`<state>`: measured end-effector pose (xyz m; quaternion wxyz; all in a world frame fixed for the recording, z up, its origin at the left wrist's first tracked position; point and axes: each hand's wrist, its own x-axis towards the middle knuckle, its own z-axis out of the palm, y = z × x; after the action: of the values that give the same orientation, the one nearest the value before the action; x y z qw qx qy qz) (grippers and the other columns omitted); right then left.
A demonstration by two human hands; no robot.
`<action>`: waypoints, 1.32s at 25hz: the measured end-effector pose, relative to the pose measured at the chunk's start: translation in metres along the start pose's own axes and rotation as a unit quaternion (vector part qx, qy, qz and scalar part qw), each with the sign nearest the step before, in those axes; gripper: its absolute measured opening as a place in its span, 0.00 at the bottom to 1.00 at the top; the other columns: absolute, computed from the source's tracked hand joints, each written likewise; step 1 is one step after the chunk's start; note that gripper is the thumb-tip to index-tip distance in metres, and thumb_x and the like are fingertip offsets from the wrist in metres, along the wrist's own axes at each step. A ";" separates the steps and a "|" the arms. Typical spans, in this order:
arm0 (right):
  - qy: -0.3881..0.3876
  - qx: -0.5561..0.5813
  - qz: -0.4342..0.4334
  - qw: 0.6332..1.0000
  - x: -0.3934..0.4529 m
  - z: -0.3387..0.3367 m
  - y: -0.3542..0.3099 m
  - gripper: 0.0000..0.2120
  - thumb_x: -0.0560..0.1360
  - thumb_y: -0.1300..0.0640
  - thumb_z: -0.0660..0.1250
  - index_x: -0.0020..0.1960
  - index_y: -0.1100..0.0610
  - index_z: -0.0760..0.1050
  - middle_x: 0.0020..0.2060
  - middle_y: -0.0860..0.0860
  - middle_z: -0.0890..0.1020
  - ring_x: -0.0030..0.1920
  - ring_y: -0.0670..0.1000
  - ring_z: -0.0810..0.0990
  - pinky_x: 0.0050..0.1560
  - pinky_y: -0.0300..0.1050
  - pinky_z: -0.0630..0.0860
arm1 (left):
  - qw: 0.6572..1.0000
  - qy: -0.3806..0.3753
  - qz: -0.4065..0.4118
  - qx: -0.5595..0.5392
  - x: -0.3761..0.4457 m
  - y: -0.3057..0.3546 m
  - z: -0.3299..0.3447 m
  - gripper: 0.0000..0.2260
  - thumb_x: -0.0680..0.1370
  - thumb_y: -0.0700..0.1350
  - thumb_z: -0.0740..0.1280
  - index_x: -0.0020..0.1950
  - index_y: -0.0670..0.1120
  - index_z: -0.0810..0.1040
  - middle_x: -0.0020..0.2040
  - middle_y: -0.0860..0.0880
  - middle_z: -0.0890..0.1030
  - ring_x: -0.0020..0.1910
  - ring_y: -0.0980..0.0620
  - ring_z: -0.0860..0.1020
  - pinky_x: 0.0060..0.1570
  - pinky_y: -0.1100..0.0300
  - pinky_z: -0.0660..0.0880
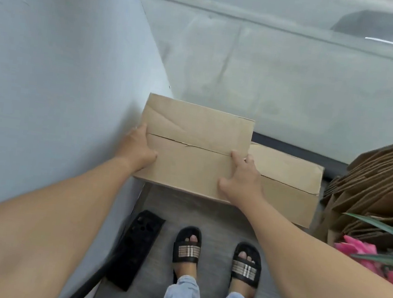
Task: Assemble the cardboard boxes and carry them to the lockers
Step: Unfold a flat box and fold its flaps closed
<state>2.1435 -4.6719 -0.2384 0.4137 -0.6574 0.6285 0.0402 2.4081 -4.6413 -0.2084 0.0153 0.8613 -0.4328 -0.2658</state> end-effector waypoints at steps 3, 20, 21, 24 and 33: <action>-0.011 -0.007 0.012 1.000 0.018 0.024 0.010 0.40 0.71 0.51 0.71 0.79 0.45 0.58 0.78 0.60 0.57 0.70 0.64 0.70 0.68 0.52 0.71 | 1.000 -0.014 0.015 0.003 0.023 -0.012 0.021 0.30 0.72 0.43 0.74 0.71 0.43 0.67 0.66 0.40 0.74 0.62 0.39 0.74 0.54 0.56 0.69; -0.033 -0.014 -0.015 0.999 0.059 0.053 0.017 0.43 0.76 0.54 0.70 0.82 0.46 0.48 0.81 0.58 0.41 0.78 0.61 0.61 0.69 0.48 0.66 | 1.000 -0.010 0.022 0.016 0.090 -0.040 0.061 0.37 0.72 0.45 0.76 0.77 0.47 0.63 0.71 0.43 0.72 0.68 0.40 0.72 0.65 0.51 0.70; -0.034 -0.010 -0.013 0.999 0.060 0.051 0.017 0.42 0.76 0.53 0.70 0.82 0.45 0.49 0.82 0.58 0.43 0.78 0.60 0.61 0.70 0.49 0.65 | 0.999 -0.017 0.020 0.025 0.090 -0.038 0.059 0.36 0.72 0.46 0.76 0.77 0.47 0.63 0.71 0.42 0.71 0.68 0.39 0.71 0.65 0.49 0.69; -0.014 0.001 -0.004 1.000 0.057 0.035 0.015 0.36 0.77 0.48 0.69 0.81 0.48 0.57 0.79 0.61 0.56 0.76 0.61 0.63 0.72 0.50 0.64 | 0.998 -0.029 0.011 0.060 0.078 -0.023 0.049 0.30 0.74 0.50 0.72 0.73 0.43 0.65 0.69 0.39 0.66 0.68 0.37 0.69 0.66 0.47 0.69; -0.022 -0.011 -0.033 0.999 -0.021 -0.120 -0.033 0.28 0.81 0.42 0.62 0.75 0.57 0.69 0.73 0.54 0.74 0.73 0.57 0.71 0.69 0.48 0.66 | 0.995 -0.073 0.063 0.020 -0.018 0.079 -0.051 0.27 0.79 0.58 0.63 0.72 0.43 0.71 0.70 0.41 0.74 0.68 0.40 0.72 0.66 0.51 0.70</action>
<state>2.1115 -4.7306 -0.1315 0.4211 -0.6814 0.5968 0.0477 2.3654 -4.6874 -0.1366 -0.0170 0.8109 -0.4912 -0.3176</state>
